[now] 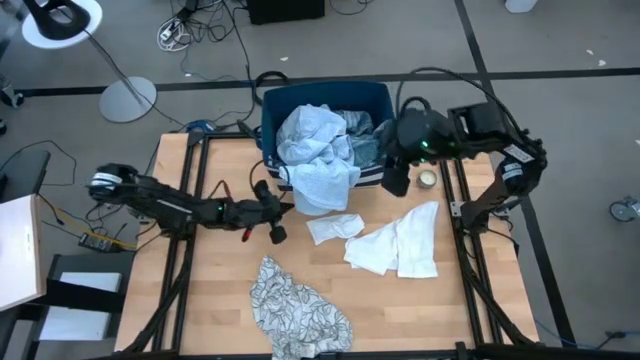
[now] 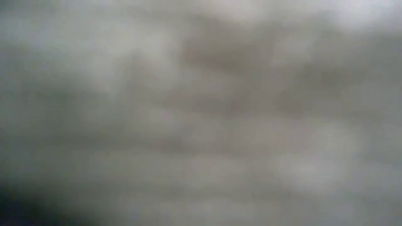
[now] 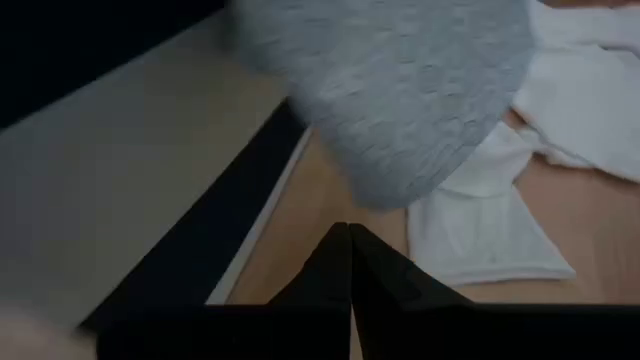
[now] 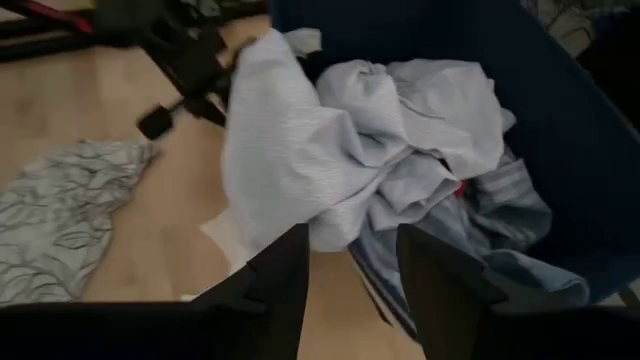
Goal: Sort clothes
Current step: Put the light blue shirt into the blue bin
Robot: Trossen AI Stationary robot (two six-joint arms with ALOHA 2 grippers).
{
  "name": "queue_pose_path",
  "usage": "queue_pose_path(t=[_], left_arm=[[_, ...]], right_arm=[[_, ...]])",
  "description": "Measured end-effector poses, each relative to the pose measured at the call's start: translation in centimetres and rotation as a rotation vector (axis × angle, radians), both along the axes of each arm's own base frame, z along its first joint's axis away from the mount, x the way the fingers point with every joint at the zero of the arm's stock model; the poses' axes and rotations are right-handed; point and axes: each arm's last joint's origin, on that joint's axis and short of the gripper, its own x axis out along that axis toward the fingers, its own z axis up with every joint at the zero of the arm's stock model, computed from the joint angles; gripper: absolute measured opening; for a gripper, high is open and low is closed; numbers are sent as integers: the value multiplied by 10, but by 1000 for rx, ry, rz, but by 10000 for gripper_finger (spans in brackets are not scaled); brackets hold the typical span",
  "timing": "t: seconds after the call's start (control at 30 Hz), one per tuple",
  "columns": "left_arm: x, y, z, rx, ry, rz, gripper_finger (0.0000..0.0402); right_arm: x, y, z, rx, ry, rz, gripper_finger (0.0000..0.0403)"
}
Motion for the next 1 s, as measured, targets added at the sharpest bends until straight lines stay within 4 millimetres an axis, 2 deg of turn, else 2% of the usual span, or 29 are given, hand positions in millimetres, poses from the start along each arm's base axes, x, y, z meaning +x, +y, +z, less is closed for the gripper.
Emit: queue_pose_path(t=[0.2,0.3,0.47,0.6,1.0], left_arm=[[33,11,-2,139,57,-56,1],[53,18,9,193,53,-56,1],[84,19,49,215,-74,-142,1],[99,18,83,228,-183,-166,0],[121,22,175,402,-357,-121,0]], right_arm=[[-7,26,2,9,-18,31,151],[-9,37,1,0,-23,21,151],[-4,54,-14,-36,1,-21,151],[4,61,-34,-24,60,-61,151],[21,66,-104,-40,269,-195,151]])
